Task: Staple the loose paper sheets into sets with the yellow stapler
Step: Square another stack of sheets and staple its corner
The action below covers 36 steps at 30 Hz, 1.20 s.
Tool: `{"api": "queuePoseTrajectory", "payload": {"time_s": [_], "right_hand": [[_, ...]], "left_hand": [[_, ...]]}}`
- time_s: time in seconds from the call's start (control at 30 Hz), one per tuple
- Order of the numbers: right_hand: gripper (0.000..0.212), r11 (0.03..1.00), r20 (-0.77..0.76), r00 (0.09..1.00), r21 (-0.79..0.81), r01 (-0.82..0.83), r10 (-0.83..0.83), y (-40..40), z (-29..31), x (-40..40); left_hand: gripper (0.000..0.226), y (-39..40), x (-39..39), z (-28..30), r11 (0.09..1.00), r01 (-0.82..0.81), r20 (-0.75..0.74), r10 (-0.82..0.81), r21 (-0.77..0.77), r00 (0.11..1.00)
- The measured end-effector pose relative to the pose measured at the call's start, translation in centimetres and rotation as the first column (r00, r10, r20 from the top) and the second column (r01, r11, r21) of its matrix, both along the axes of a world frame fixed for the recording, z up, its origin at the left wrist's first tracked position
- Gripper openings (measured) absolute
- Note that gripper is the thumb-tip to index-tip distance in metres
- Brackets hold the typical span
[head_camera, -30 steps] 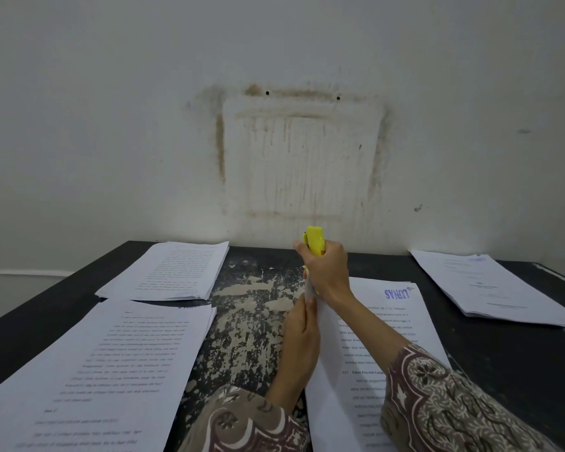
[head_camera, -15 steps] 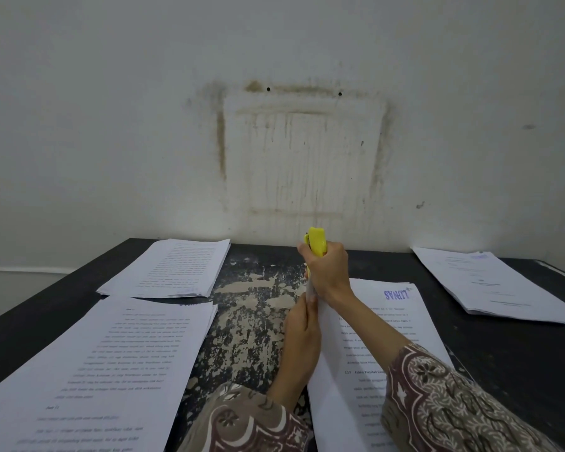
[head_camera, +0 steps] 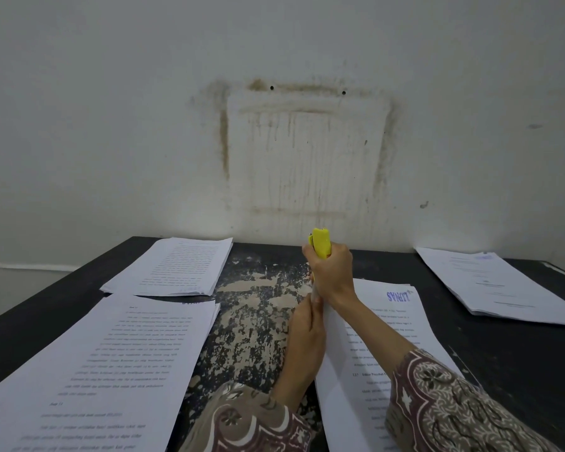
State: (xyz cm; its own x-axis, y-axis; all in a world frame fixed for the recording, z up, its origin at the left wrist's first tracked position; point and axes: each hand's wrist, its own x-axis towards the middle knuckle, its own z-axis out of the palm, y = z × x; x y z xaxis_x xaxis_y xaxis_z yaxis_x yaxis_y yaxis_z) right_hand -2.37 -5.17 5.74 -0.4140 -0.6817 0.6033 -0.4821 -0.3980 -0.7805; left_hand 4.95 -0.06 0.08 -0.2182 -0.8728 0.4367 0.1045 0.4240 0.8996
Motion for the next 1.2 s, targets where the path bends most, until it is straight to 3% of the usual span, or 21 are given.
{"api": "queuePoseTrajectory", "payload": {"time_s": [0.3,0.43,0.5,0.6,0.67,0.8,0.87,0.97,1.07,1.2], "right_hand": [[0.044,0.992,0.077,0.997,0.123,-0.031,0.022,0.0,0.2,-1.4],[0.036,0.987,0.204,0.978,0.16,0.018,-0.051,0.4,0.8,-3.7],[0.032,0.973,0.185,0.977,0.221,0.066,-0.108,0.6,1.0,-5.6],[0.033,0.947,0.079,0.988,0.304,0.104,-0.134,1.9,0.6,-8.9],[0.037,0.902,-0.1,0.983,0.393,0.18,-0.153,3.0,-0.6,-11.5],[0.028,0.707,-0.481,0.859,0.545,0.451,-0.177,6.0,-3.2,-15.6],[0.038,0.6,-0.613,0.774,0.564,0.567,-0.155,7.5,-4.1,-16.6],[0.049,0.537,-0.693,0.701,0.532,0.655,-0.168,9.2,-5.3,-17.5],[0.053,0.506,-0.71,0.685,0.535,0.677,-0.166,9.6,-5.7,-17.7],[0.056,0.499,-0.772,0.604,0.451,0.74,-0.199,9.9,-5.3,-17.1]], "left_hand": [[0.033,-0.9,0.1,-0.5,0.999,0.023,0.057,-0.024,0.03,0.998],[0.034,-0.6,0.3,-0.1,0.999,0.0,0.058,-0.002,0.039,0.998],[0.032,-0.6,0.4,0.0,0.999,-0.023,0.059,0.021,0.027,0.998],[0.028,-1.1,0.7,0.0,0.998,-0.056,0.068,0.055,0.014,0.996],[0.029,-1.5,0.8,0.0,0.997,-0.076,0.053,0.075,0.01,0.996],[0.028,-1.7,0.8,0.1,0.995,-0.102,0.079,0.102,0.003,0.992],[0.028,-1.7,0.7,0.1,0.993,-0.115,0.105,0.115,-0.012,0.988],[0.02,-1.2,0.5,0.3,0.999,-0.054,0.111,0.052,0.01,0.992],[0.018,-0.7,0.5,0.2,1.0,0.017,0.151,-0.018,0.01,0.988],[0.029,-0.5,0.2,-0.1,0.993,0.011,0.244,0.018,-0.119,0.97]]}}
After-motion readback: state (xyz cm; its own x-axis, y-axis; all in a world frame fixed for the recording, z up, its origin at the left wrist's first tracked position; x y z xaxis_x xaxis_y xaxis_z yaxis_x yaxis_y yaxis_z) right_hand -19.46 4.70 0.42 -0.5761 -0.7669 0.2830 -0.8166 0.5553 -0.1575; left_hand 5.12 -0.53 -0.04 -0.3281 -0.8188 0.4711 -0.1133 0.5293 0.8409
